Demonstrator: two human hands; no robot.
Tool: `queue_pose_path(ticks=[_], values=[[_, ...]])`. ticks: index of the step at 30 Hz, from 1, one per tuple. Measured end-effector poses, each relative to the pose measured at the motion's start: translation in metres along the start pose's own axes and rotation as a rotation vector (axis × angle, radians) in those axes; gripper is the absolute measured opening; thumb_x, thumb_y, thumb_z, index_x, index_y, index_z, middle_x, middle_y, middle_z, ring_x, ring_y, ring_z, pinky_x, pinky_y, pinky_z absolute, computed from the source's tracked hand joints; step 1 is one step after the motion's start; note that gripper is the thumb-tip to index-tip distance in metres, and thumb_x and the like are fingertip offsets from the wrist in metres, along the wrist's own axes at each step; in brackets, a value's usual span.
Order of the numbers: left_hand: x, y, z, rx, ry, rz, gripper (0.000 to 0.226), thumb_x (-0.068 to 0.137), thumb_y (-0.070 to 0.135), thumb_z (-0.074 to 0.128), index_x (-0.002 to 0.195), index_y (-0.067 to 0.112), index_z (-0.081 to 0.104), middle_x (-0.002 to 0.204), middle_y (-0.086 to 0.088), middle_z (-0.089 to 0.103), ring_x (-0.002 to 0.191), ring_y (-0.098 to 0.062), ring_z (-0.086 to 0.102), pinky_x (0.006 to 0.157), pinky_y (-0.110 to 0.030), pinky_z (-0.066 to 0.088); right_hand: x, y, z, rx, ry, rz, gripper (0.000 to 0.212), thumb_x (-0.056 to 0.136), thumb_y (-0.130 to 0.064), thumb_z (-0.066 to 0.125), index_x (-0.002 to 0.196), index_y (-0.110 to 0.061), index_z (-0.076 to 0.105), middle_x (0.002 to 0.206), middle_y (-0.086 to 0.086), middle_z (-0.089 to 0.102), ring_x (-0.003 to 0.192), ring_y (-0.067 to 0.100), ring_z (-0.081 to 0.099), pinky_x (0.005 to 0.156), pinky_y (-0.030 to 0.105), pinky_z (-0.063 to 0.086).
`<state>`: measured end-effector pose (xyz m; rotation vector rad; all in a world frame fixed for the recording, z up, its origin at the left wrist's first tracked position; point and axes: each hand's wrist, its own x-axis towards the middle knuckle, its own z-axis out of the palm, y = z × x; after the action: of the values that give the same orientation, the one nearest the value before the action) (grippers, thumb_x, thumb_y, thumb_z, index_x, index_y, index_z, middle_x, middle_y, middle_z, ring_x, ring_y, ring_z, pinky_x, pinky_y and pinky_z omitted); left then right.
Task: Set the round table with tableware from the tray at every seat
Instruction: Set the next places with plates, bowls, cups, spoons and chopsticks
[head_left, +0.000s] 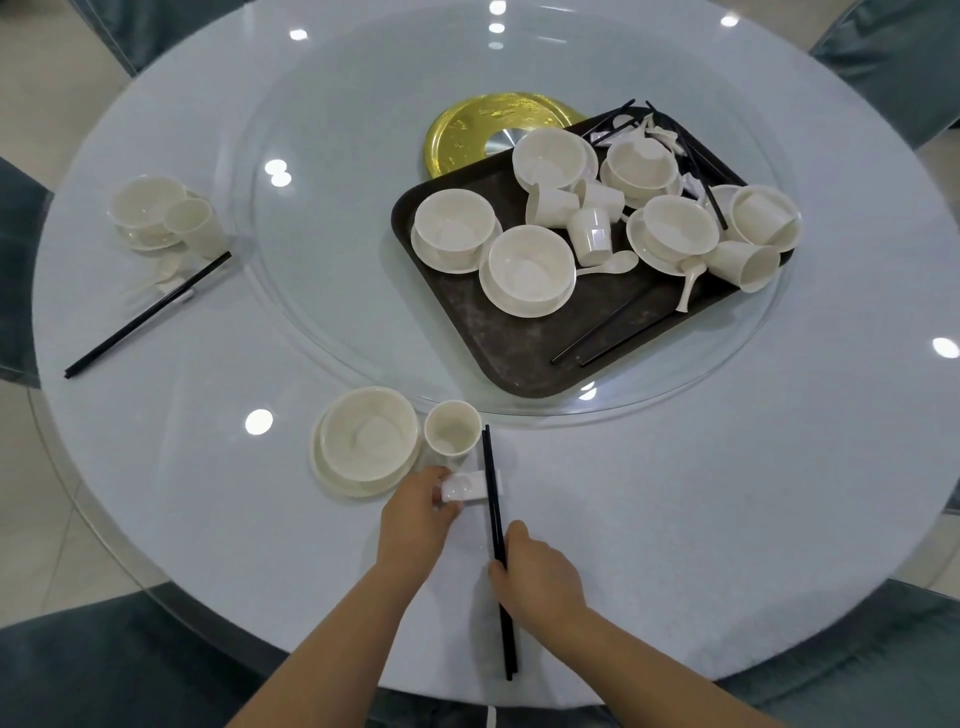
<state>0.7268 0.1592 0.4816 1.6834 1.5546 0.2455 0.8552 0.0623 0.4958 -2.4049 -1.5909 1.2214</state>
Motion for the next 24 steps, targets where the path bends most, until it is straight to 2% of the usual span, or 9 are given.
queue_pose_path(ticks=[7,10,13,16,20,24], values=[[0.0,0.0,-0.005,0.034,0.003,0.049,0.019,0.086,0.016,0.067,0.099,0.029,0.064,0.067,0.012,0.05,0.064,-0.004,0.051,0.056,-0.016,0.032,0.007,-0.005,-0.007,-0.046,-0.032,0.005,0.01,0.098,-0.024,0.04,0.093,-0.016,0.036,0.071,-0.007,0.037,0.072,0.019,0.047,0.047,0.024,0.025],[0.001,0.002,-0.006,0.031,-0.009,0.052,0.024,0.084,0.012,0.066,0.103,0.027,0.063,0.074,0.009,0.055,0.07,-0.008,0.054,0.059,-0.019,0.035,0.009,-0.005,-0.007,-0.013,-0.037,0.013,0.01,0.098,-0.023,0.04,0.092,-0.015,0.037,0.071,-0.007,0.037,0.061,0.012,0.041,0.047,0.023,0.025],[0.001,0.001,-0.007,0.012,-0.018,0.035,0.027,0.083,0.01,0.066,0.105,0.025,0.062,0.074,0.012,0.052,0.069,-0.006,0.053,0.058,-0.016,0.034,0.011,-0.002,-0.007,0.027,-0.043,0.029,0.012,0.097,-0.025,0.042,0.091,-0.015,0.038,0.071,-0.007,0.04,0.058,0.007,0.037,0.047,0.022,0.026],[-0.002,-0.001,-0.007,0.005,-0.02,-0.01,0.031,0.083,0.011,0.065,0.112,0.021,0.058,0.08,0.013,0.054,0.074,-0.007,0.055,0.059,-0.015,0.034,0.012,0.0,-0.008,0.06,-0.052,0.046,0.017,0.095,-0.031,0.045,0.091,-0.016,0.041,0.074,-0.007,0.045,0.063,0.01,0.044,0.049,0.023,0.03],[-0.014,-0.007,-0.006,-0.043,-0.053,-0.142,0.057,0.087,0.023,0.067,0.139,0.02,0.043,0.094,0.01,0.056,0.084,-0.006,0.054,0.073,-0.021,0.038,0.016,0.006,-0.013,0.104,-0.071,0.088,0.028,0.093,-0.045,0.049,0.088,-0.019,0.043,0.077,-0.007,0.051,0.064,0.011,0.05,0.052,0.026,0.039],[-0.025,-0.016,-0.01,-0.086,-0.062,-0.218,0.052,0.089,0.025,0.064,0.137,0.021,0.043,0.094,0.011,0.058,0.082,-0.003,0.056,0.065,-0.02,0.04,0.024,0.016,-0.032,0.151,-0.019,0.128,0.035,0.091,-0.053,0.051,0.084,-0.019,0.046,0.078,-0.004,0.057,0.068,0.017,0.057,0.06,0.03,0.047]])
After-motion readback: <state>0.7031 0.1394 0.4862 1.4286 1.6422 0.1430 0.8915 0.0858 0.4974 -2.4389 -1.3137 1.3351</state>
